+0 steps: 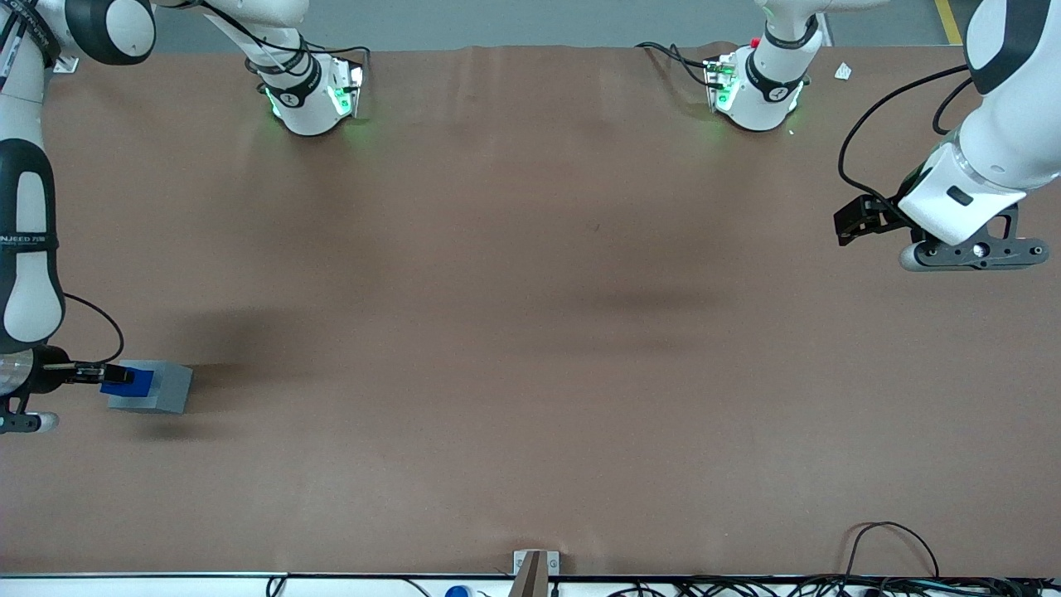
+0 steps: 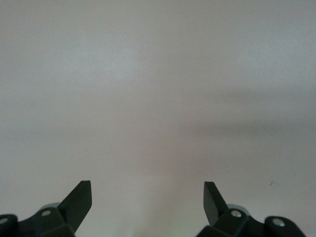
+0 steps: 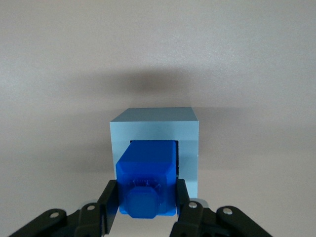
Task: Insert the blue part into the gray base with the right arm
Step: 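Lower the blue block into the gray base's square opening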
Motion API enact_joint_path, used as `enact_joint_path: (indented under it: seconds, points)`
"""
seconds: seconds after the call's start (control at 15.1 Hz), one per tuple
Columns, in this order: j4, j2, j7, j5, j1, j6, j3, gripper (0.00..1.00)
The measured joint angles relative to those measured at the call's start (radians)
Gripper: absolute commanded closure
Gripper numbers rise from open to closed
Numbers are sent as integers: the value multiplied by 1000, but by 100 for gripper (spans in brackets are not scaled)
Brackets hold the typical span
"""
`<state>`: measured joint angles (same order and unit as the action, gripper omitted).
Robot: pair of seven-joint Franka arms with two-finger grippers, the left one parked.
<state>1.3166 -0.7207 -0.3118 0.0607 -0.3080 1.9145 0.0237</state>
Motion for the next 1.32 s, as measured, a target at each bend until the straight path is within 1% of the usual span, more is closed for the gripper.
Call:
enact_joint_path:
  seconds: [0.53,0.6,0.73,0.79,0.99,1.32]
  points:
    - [0,-9,0,0,0,5,0,47]
    - [0,-10,0,0,0,5,0,45]
    - [0,-10,0,0,0,6,0,35]
    - [0,-11,0,0,0,6,0,31]
    - [0,-12,0,0,0,6,0,27]
    - [0,-12,0,1,0,6,0,25]
